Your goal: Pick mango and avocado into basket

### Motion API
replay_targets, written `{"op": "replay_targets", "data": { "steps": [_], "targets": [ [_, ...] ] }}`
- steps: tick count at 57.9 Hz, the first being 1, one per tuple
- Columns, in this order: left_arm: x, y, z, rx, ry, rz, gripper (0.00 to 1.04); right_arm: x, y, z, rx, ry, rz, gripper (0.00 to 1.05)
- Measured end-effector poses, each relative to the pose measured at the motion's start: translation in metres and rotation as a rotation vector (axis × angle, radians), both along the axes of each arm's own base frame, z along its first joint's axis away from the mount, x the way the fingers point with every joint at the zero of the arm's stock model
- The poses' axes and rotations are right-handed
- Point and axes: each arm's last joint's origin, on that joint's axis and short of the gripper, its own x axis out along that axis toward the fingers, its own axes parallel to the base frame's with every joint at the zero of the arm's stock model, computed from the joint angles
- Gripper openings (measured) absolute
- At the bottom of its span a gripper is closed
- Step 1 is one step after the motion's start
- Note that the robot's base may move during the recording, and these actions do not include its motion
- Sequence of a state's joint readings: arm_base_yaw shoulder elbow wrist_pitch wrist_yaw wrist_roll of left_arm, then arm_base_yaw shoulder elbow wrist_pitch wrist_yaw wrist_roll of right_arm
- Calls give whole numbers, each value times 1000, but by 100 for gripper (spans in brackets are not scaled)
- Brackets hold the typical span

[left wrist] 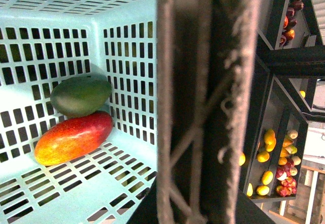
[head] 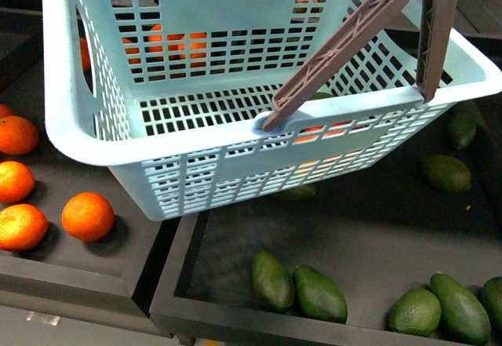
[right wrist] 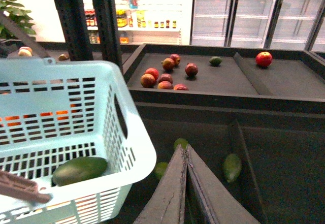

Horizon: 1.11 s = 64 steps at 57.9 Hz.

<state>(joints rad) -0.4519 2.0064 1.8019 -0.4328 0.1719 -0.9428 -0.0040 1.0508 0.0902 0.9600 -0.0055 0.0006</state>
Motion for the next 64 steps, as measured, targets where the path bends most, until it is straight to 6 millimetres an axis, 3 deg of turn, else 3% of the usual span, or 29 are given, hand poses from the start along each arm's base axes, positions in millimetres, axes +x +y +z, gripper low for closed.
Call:
{"op": "replay_targets", "data": {
  "steps": [30,64],
  "targets": [
    [0,0,0,-2,1,-2,5,-36,0,-3,0,12,-3,2],
    [0,0,0,-4,2,-4,5,-56,0,3,0,-8,-3,2]
  ]
}}
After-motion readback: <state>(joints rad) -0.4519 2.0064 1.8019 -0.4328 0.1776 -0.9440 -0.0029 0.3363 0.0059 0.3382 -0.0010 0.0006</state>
